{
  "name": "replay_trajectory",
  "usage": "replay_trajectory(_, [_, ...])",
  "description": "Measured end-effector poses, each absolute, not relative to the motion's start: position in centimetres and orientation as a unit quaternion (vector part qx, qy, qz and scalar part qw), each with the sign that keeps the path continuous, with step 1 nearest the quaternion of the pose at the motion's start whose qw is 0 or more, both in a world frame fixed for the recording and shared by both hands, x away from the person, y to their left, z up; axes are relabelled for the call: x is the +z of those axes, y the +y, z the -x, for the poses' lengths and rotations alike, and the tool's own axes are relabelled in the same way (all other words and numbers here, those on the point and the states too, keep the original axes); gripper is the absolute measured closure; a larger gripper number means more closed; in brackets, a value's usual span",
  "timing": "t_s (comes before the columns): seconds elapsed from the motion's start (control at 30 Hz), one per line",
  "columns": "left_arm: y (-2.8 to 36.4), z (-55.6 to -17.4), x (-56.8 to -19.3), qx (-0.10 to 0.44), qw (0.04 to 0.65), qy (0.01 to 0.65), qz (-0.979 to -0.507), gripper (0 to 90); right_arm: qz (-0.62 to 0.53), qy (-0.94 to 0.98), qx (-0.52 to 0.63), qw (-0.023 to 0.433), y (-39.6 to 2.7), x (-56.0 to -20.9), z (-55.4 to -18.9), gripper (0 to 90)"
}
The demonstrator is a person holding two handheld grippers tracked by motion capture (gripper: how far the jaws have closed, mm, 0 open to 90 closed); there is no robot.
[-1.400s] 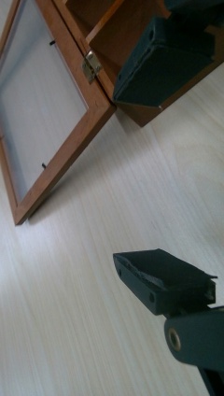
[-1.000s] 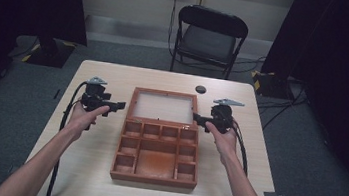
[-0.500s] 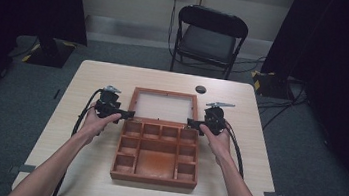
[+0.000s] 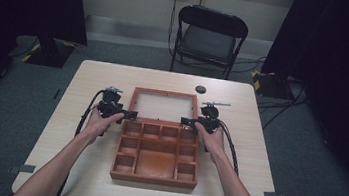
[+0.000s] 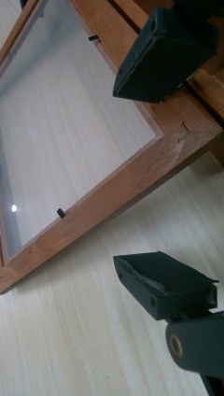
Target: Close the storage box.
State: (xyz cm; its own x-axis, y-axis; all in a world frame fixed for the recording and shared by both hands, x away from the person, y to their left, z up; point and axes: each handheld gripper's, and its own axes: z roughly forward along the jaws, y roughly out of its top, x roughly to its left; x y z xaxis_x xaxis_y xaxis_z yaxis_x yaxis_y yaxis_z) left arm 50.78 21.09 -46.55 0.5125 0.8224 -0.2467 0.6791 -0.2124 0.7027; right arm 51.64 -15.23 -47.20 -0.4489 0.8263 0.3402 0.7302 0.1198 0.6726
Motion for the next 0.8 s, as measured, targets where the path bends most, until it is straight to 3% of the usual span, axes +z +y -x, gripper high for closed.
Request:
replay_trajectory(0.2, [20.6,-51.1,-46.9,0.076,0.407,0.487,-0.769,15.2,-0.535,0.733,0.419,0.021,-15.2,-47.9,-52.4,10.4])
replay_trajectory(0.8, [20.4,-51.0,-47.1,0.077,0.415,0.483,-0.767,13.2,-0.524,0.738,0.424,0.027,-15.3,-48.1,-52.5,13.2])
